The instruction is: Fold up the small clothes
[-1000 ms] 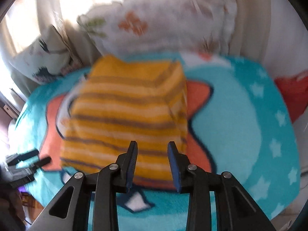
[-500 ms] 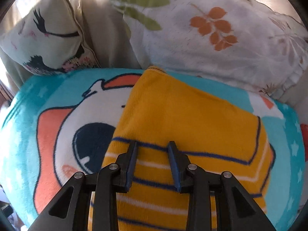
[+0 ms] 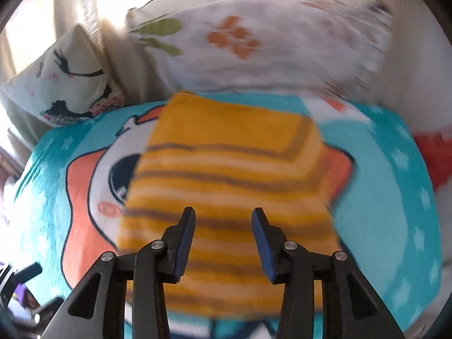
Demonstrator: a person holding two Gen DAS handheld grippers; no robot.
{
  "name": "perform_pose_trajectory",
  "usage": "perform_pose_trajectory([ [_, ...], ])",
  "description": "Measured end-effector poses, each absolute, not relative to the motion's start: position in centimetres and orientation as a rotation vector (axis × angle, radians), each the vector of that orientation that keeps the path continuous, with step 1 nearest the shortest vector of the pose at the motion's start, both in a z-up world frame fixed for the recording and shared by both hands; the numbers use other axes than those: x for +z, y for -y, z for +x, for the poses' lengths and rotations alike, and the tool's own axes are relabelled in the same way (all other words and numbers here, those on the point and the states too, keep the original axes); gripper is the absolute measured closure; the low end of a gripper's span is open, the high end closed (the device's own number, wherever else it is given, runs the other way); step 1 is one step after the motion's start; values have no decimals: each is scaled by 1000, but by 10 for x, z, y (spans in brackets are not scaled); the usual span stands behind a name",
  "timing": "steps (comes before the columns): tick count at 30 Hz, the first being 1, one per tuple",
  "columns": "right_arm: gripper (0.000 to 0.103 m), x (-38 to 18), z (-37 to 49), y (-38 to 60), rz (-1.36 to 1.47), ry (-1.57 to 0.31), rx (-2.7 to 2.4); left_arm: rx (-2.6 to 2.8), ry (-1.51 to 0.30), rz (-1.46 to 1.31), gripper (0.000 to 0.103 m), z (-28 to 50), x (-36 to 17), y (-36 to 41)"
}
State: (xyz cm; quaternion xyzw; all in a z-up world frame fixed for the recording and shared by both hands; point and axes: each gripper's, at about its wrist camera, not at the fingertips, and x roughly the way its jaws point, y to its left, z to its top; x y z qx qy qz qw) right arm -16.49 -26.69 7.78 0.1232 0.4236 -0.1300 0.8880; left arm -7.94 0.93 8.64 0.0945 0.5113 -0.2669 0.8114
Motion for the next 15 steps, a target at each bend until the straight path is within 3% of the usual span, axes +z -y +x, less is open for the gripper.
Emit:
perform_pose_trajectory([
  [7, 54, 48, -260, 275, 351, -923, -426, -695, -1093, 279, 29, -104, 85, 11],
  [15, 54, 25, -297, 262, 426, -960, -471, -700, -1059, 292, 29, -110, 91, -9],
])
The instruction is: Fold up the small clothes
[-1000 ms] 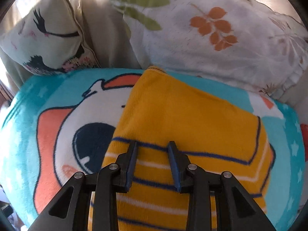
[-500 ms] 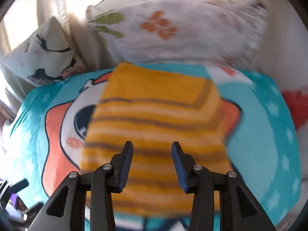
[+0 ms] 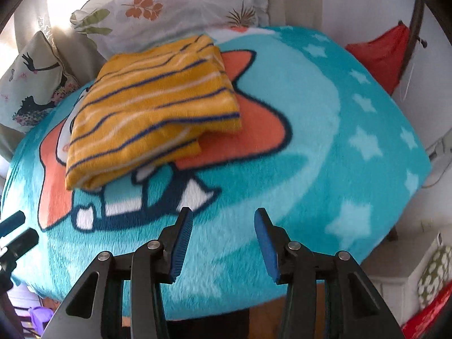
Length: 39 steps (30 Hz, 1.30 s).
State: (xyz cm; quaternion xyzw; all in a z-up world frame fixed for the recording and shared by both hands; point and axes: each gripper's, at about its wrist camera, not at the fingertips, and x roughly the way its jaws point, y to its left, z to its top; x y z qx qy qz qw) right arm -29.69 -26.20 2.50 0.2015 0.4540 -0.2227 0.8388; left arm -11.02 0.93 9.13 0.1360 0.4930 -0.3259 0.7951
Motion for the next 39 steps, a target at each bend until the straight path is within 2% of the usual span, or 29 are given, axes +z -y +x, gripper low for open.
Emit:
perform_pose_trajectory([
  [17, 48, 42, -256, 181, 323, -946, -357, -651, -1007, 180, 28, -98, 98, -58],
  [31, 48, 56, -246, 206, 335, -889, -356, -564, -898, 187, 27, -106, 117, -39],
  [33, 48, 57, -249, 216, 331, -880, -351, -535, -867, 179, 20, -111, 122, -30],
  [37, 48, 59, -258, 242, 327, -873, -330, -464, -780, 119, 12, -125, 139, -13],
  [39, 48, 62, -265, 258, 323, -872, -317, -413, -738, 75, 4, -136, 150, -3],
])
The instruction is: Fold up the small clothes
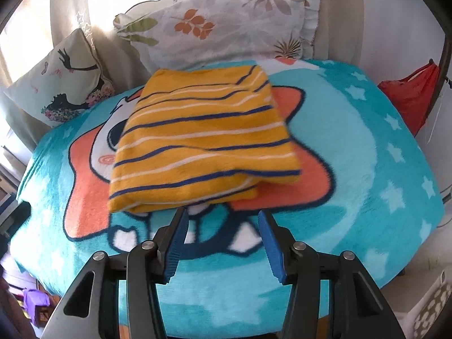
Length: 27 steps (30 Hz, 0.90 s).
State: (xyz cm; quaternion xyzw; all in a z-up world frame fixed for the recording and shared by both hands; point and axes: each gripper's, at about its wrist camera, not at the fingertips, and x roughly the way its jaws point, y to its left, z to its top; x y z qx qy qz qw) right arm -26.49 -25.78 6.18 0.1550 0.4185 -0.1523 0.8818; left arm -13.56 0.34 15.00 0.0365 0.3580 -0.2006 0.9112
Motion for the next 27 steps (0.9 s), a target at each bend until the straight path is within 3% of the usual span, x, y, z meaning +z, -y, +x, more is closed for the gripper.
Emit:
perform_pose_trajectory([
  [9, 47, 75, -306, 312, 213, -852, -266, -185, -470, 35, 0, -199, 196, 37],
  [13, 44, 85, -322, 316, 129, -821, -220, -134, -451, 19, 0, -217, 211, 43],
  [20, 35, 101, -328, 308, 45, -763, -128, -134, -641, 14, 0, -223, 213, 34],
  [27, 32, 60, -326, 306, 145, -868, -101, -165, -963, 35, 0, -224, 143, 48],
])
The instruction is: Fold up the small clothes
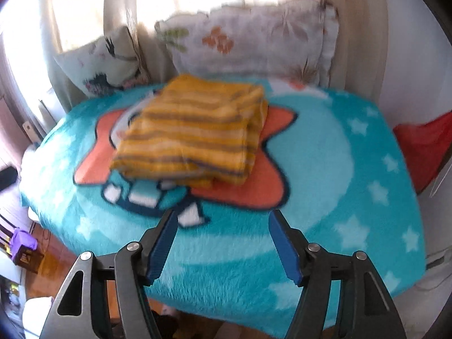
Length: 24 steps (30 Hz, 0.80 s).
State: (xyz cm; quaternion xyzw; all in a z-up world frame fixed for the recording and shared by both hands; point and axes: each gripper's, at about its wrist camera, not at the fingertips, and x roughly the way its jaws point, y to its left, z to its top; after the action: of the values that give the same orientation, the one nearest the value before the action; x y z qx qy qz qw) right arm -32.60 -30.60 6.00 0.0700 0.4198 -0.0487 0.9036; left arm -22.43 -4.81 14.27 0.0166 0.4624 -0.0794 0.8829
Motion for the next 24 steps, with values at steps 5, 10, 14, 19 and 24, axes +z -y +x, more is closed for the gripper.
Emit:
perform_pose_trajectory([
  [5, 32, 42, -333, 306, 173, -927, -160, -211, -1042, 54, 0, -222, 109, 59],
  [10, 31, 40, -330, 292, 128, -953, -196, -261, -1074, 46, 0, -205, 100, 60],
  [14, 31, 41, -326, 276, 115, -960, -199, -296, -1066, 59, 0, -197, 102, 59],
  [19, 31, 46, -317, 263, 106, -942, -220, -332, -1048, 95, 0, -189, 107, 58],
  [24, 31, 48, -306, 259, 140, -937, -243, -353, -1038, 135, 0, -181, 110, 55],
])
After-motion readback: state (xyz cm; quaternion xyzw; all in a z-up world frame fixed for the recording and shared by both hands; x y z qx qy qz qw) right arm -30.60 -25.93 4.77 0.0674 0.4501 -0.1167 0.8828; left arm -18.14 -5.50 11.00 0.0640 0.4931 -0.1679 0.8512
